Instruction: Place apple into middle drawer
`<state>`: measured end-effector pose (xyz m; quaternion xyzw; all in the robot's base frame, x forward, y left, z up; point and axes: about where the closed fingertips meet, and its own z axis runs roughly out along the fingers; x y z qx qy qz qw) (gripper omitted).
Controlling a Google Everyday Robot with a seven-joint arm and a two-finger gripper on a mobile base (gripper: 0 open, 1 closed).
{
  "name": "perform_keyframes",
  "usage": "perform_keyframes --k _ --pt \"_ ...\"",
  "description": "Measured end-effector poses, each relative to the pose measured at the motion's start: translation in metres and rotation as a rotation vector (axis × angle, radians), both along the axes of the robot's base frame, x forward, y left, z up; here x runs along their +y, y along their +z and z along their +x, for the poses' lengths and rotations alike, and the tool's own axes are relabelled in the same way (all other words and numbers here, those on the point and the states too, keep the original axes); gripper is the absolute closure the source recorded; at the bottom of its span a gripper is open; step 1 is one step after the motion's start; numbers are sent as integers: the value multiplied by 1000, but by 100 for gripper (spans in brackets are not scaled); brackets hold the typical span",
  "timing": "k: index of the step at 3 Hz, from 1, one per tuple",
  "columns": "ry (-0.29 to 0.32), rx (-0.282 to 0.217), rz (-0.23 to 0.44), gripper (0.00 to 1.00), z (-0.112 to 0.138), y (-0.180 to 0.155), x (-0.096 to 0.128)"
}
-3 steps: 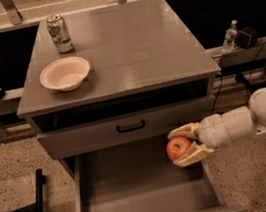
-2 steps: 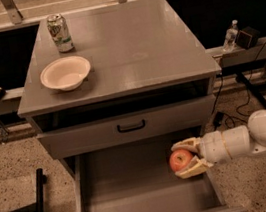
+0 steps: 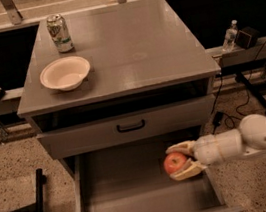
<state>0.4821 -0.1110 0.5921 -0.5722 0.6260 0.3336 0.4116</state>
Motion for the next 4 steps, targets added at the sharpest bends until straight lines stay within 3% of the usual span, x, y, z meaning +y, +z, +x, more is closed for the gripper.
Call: perform_keyframes --k 1,2,3,4 --pt "-35 2 51 100 30 -45 30" --pt "-50 -27 -8 100 51 -97 70" --pt "-156 -31 -58 100 57 -129 73" --pt "-237 -67 -79 100 77 -133 66"
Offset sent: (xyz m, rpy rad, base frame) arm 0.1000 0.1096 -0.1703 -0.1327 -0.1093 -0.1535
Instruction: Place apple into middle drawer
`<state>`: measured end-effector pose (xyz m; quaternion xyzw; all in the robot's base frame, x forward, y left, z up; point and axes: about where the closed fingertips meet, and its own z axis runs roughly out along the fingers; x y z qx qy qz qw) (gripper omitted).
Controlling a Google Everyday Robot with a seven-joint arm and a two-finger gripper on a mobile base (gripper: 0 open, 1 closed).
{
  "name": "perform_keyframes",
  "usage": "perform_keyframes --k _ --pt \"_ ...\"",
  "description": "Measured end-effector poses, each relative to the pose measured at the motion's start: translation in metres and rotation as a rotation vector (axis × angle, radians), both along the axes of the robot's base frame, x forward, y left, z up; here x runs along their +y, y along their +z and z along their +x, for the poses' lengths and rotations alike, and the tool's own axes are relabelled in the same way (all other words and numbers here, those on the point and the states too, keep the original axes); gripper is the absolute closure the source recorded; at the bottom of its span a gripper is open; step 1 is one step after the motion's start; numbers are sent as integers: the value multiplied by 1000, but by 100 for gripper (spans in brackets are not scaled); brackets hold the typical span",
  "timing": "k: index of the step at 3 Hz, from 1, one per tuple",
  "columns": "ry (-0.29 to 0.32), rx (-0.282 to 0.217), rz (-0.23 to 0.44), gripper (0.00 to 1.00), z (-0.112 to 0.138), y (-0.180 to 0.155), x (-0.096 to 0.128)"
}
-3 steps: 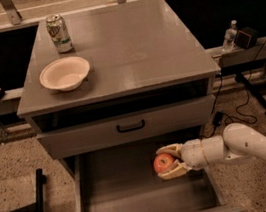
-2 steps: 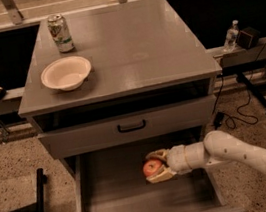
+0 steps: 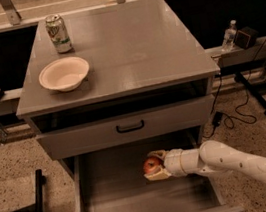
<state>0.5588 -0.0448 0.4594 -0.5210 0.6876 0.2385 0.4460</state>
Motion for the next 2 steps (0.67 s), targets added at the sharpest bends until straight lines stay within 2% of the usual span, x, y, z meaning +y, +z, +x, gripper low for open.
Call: perform_keyframes --k 2 --pt "14 -3 53 100 5 -44 45"
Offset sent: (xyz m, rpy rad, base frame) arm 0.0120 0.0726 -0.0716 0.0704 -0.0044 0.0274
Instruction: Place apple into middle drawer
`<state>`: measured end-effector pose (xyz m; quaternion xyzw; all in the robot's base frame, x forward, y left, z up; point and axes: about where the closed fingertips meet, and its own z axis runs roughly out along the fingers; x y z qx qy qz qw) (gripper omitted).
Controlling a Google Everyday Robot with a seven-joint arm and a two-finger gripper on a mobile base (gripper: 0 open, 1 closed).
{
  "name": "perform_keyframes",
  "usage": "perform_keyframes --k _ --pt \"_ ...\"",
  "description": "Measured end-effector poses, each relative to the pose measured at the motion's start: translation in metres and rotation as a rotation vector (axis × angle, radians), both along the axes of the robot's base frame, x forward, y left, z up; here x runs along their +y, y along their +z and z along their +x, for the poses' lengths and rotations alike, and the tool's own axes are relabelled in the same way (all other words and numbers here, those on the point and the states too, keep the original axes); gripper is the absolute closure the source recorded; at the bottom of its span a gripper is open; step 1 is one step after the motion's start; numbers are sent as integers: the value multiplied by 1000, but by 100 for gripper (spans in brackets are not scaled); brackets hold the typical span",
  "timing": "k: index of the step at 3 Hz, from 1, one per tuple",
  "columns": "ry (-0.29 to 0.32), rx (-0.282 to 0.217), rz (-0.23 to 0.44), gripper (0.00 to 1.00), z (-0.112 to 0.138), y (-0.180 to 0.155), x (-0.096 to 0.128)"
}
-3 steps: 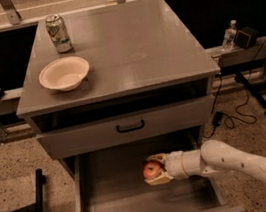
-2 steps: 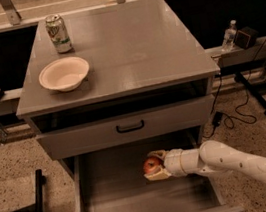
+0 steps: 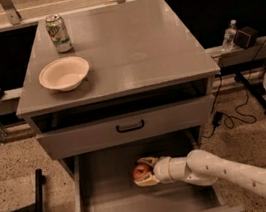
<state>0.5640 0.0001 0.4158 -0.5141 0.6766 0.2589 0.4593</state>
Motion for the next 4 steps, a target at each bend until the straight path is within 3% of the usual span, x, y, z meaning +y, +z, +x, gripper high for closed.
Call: perform_keyframes --k 1,2,4 --pt "44 4 -14 83 3 -13 20" --pt "48 4 -13 52 3 -13 22" --pt "48 4 -13 5 3 -13 22"
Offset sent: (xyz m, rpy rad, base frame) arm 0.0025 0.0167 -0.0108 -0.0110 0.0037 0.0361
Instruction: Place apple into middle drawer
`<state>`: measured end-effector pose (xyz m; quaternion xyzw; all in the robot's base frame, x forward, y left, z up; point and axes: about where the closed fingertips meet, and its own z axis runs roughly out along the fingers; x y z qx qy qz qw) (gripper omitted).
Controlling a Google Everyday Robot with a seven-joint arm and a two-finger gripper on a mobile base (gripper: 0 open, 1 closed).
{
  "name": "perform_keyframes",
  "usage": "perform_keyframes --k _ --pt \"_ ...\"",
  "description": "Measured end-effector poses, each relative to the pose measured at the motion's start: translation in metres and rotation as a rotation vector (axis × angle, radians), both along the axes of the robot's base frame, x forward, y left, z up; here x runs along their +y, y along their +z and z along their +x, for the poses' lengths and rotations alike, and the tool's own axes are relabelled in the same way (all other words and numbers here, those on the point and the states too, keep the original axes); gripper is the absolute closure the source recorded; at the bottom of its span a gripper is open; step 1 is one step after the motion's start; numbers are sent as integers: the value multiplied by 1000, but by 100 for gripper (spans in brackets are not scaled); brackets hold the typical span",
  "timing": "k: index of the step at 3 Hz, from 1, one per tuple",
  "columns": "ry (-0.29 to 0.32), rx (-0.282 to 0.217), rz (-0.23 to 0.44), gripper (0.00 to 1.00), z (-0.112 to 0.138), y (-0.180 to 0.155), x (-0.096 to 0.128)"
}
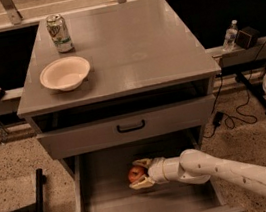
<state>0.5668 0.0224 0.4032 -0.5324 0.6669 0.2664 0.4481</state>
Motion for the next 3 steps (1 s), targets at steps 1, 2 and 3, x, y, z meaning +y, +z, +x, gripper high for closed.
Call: perform_keyframes --k 1,2,3 --pt "0 0 0 0 0 0 0" --pt "0 0 0 0 0 0 0" --pt "-2 -3 -12 0 -6 2 -7"
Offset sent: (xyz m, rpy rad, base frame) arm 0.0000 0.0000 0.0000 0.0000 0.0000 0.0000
